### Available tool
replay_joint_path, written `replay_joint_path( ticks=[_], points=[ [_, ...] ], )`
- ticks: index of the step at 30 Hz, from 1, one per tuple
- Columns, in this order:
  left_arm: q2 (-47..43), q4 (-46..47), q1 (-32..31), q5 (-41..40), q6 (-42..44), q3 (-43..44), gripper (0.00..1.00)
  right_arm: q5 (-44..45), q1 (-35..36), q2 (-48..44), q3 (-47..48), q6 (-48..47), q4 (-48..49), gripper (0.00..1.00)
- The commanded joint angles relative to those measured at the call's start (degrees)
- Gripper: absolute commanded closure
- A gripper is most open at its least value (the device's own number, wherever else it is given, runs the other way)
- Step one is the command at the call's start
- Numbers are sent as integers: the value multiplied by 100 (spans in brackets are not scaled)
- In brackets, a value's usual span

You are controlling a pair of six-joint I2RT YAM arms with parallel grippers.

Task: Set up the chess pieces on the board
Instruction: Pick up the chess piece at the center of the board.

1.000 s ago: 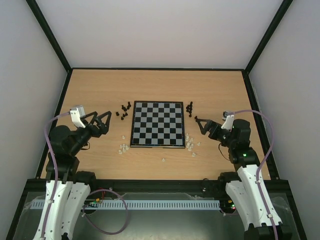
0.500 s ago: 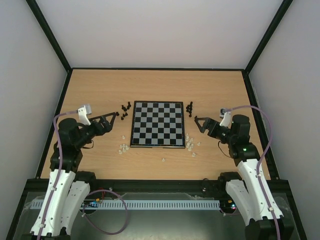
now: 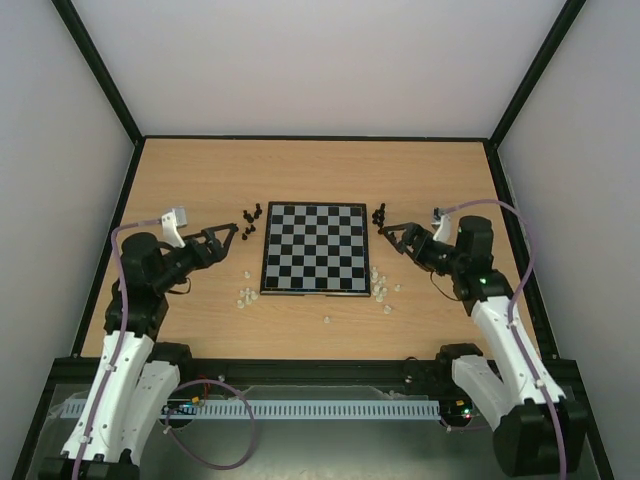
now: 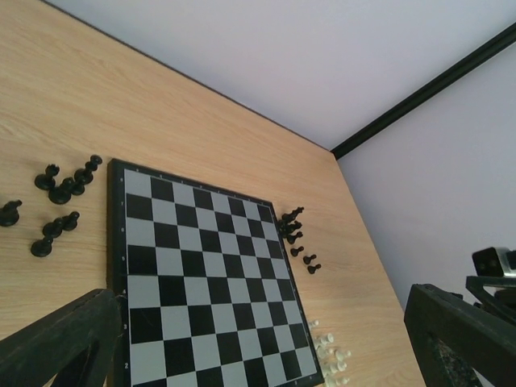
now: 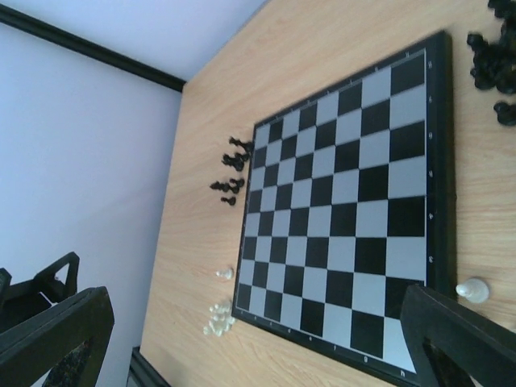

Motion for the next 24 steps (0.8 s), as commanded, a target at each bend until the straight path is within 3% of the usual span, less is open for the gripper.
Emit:
replay_joint_path(
  ticks=[1,8,16,24],
  points=[
    [247,28,-23,271,10,-38,0,-337,278,497,373,-241,-46,1],
    [103,-436,-31,-88,348,59,0,1939,1667,1292,969,-929,-1097,0],
    [142,-670,-32,-152,509,117,0,3994,2570,1445,1144,-1023,-1714,13],
    [141,-434,-32,2,368,-34,0,4402,2613,1220,912,-901,-1971,32]
  ],
)
